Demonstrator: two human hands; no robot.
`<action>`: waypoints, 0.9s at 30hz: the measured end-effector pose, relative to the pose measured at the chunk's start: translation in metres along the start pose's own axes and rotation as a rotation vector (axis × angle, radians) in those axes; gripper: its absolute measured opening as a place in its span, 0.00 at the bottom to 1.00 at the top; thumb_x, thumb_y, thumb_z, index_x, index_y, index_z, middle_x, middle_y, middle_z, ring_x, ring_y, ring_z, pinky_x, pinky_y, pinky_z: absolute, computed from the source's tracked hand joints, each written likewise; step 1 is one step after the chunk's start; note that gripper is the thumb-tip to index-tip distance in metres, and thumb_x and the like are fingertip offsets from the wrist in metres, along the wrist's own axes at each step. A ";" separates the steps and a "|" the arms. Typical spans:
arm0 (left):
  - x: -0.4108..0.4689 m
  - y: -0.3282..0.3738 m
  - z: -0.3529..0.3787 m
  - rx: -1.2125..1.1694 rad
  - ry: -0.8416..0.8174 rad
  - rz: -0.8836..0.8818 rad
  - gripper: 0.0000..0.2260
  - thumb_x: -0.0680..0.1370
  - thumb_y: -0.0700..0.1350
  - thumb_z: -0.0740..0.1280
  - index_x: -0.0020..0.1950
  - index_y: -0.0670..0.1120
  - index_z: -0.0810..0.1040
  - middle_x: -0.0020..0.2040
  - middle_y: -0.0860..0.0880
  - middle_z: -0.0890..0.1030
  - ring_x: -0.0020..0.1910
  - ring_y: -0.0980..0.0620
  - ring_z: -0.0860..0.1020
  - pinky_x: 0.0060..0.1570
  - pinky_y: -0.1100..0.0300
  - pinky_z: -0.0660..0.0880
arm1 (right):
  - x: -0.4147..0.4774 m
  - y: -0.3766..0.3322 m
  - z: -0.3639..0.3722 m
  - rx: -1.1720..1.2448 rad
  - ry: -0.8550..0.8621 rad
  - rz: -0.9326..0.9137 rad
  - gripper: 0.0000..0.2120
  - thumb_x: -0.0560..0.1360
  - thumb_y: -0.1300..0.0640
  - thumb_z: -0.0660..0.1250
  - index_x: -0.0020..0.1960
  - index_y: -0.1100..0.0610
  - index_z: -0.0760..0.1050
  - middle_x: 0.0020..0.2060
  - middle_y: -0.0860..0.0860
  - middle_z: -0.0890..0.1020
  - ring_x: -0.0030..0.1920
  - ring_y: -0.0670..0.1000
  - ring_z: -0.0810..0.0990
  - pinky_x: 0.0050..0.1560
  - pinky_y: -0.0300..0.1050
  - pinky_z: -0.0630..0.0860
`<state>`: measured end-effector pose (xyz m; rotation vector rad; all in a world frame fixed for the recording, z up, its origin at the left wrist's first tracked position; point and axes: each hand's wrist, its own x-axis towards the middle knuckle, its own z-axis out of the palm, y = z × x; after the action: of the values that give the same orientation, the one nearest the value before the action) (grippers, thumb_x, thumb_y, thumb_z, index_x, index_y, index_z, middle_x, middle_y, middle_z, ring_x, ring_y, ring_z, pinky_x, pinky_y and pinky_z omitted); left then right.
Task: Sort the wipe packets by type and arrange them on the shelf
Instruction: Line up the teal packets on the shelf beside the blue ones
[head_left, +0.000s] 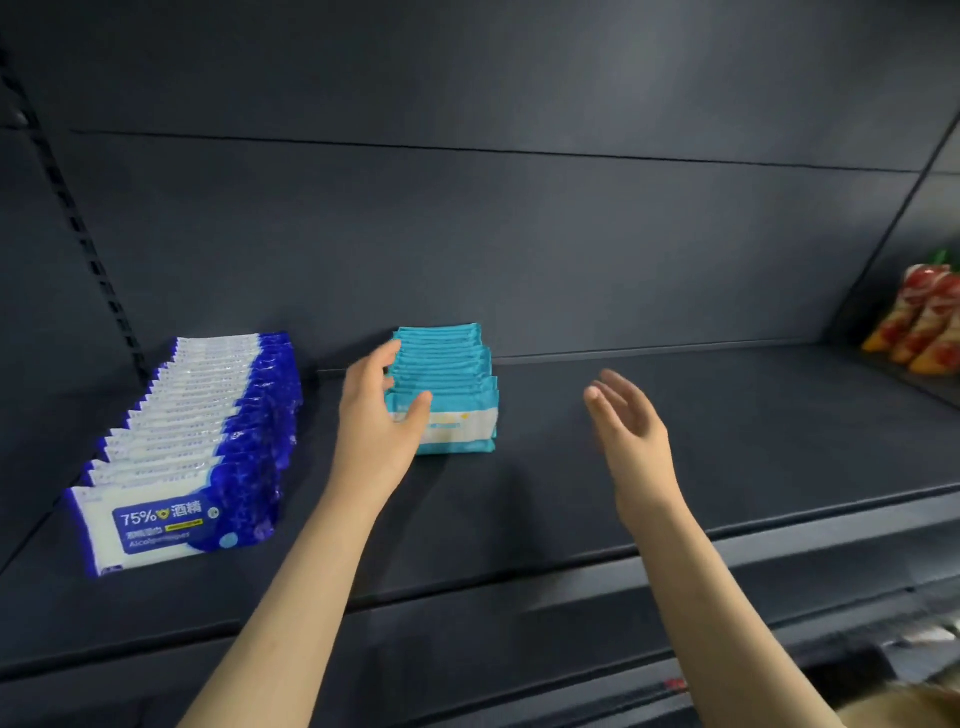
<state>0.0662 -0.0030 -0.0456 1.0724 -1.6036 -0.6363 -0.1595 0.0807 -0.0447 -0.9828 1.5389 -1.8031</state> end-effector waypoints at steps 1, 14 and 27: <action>-0.003 0.012 0.007 -0.020 0.002 0.010 0.24 0.77 0.40 0.69 0.72 0.52 0.68 0.67 0.54 0.69 0.61 0.56 0.73 0.62 0.59 0.71 | -0.004 -0.009 -0.014 0.015 0.007 -0.005 0.19 0.79 0.50 0.69 0.69 0.48 0.74 0.62 0.43 0.79 0.59 0.35 0.77 0.65 0.43 0.73; -0.152 0.162 0.174 -0.458 -0.509 -0.283 0.15 0.79 0.52 0.67 0.65 0.61 0.70 0.64 0.59 0.75 0.64 0.55 0.75 0.66 0.49 0.73 | -0.113 -0.048 -0.282 0.017 0.387 0.050 0.17 0.81 0.45 0.62 0.70 0.44 0.70 0.69 0.44 0.73 0.70 0.48 0.71 0.67 0.49 0.70; -0.327 0.208 0.369 -0.420 -1.015 -0.461 0.19 0.80 0.53 0.65 0.71 0.53 0.70 0.64 0.55 0.76 0.61 0.56 0.76 0.56 0.57 0.76 | -0.236 0.033 -0.508 0.046 0.869 0.364 0.25 0.79 0.38 0.61 0.74 0.45 0.67 0.70 0.45 0.72 0.69 0.51 0.70 0.62 0.51 0.72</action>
<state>-0.3360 0.3380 -0.1378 0.8217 -1.8914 -1.9633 -0.4436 0.5521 -0.1516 0.1792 1.9681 -2.0728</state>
